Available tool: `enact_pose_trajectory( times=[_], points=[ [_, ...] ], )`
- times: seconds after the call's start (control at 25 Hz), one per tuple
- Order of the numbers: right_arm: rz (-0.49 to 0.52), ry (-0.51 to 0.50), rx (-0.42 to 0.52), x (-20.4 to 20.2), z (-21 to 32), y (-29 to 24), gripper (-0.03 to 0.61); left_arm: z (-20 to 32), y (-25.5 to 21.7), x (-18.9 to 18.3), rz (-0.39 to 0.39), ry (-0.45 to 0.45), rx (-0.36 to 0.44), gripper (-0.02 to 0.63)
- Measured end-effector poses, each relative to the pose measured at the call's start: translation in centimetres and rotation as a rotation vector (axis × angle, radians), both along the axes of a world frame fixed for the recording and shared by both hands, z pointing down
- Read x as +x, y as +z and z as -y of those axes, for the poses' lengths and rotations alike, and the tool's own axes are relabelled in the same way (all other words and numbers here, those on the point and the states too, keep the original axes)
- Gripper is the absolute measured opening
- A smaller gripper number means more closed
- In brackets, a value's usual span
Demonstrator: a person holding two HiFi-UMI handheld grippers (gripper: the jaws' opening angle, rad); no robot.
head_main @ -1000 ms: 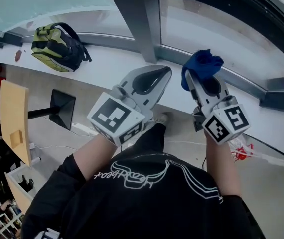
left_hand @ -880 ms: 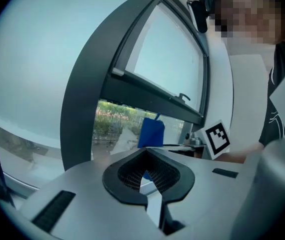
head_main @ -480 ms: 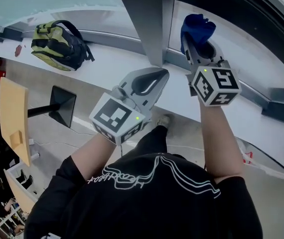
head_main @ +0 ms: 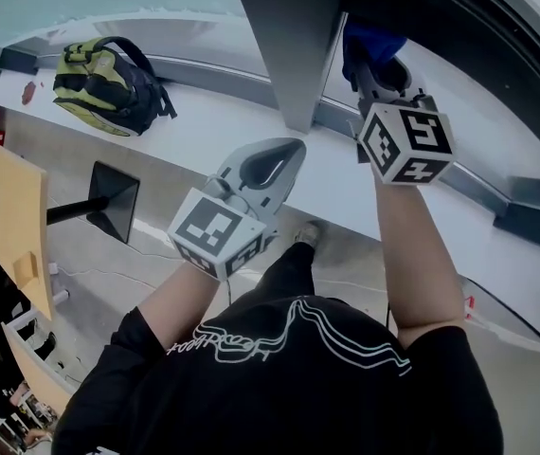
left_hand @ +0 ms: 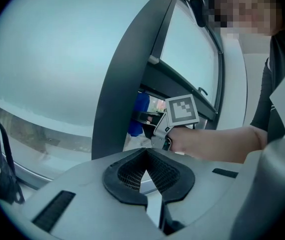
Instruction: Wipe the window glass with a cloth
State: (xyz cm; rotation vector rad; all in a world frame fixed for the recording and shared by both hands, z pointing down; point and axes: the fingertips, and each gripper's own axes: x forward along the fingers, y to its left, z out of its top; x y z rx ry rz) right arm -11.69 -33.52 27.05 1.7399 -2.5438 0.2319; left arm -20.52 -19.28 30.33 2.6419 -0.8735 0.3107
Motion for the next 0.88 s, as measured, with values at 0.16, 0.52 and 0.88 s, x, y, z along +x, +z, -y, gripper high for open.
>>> enact_pose_trajectory(
  times=[0.16, 0.52, 0.88],
  points=[
    [-0.007, 0.013, 0.025, -0.1, 0.5, -0.7, 0.094, 0.5, -0.3, -0.1, -0.019, -0.006, 0.002, 0.005],
    [-0.028, 0.038, 0.029, 0.6, 0.6, -1.1, 0.094, 1.4, 0.2, 0.6, -0.079, -0.008, -0.033, 0.005],
    [-0.014, 0.057, 0.053, 3.3, -0.6, -1.7, 0.094, 0.9, 0.8, 3.4, -0.078, 0.005, -0.05, 0.005]
  ],
)
